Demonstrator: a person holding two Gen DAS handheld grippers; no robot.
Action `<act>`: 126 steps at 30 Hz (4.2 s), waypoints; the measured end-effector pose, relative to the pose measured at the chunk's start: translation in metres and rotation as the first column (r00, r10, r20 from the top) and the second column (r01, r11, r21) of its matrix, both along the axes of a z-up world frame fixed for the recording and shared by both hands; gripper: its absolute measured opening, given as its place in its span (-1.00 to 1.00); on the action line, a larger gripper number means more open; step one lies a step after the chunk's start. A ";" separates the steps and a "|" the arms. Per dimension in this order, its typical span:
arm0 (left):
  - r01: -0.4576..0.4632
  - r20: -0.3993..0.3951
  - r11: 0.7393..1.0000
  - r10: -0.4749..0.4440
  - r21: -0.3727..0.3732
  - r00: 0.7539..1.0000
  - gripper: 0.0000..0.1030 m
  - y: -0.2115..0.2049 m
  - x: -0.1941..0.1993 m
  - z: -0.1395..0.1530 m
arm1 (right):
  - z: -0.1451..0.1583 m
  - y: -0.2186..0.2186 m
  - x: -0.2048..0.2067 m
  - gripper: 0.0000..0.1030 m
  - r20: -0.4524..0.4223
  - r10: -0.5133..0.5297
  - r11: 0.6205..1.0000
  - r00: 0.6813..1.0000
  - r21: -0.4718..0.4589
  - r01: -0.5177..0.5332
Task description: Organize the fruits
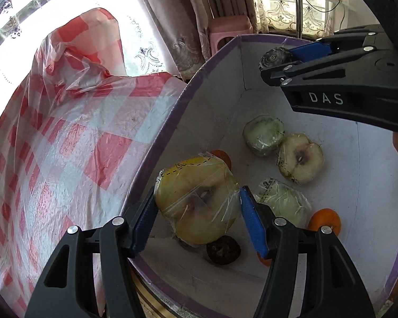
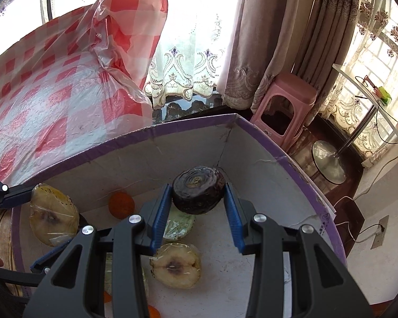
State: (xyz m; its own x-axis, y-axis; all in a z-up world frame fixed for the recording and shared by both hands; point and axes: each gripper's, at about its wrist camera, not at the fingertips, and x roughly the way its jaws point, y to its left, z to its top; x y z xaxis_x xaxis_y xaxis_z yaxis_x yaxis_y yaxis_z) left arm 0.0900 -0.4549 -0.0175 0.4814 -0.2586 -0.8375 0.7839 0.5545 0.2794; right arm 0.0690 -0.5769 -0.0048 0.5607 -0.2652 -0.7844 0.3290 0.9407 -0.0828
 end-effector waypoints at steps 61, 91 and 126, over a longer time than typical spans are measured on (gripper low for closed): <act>0.101 -0.009 0.975 -0.102 0.198 0.995 0.22 -0.036 0.009 -0.049 | -0.074 -0.016 0.044 0.28 -0.142 -0.118 0.993 0.983 -0.017 0.117; 0.082 0.090 0.995 -0.086 0.052 0.992 0.63 -0.015 -0.004 -0.010 | 0.005 -0.022 -0.004 0.67 0.119 -0.192 0.981 0.974 0.005 0.193; -0.219 -0.162 0.904 0.170 -0.367 0.972 0.69 0.084 -0.060 0.027 | 0.039 0.051 -0.156 0.67 0.131 -0.243 0.969 0.961 -0.012 0.247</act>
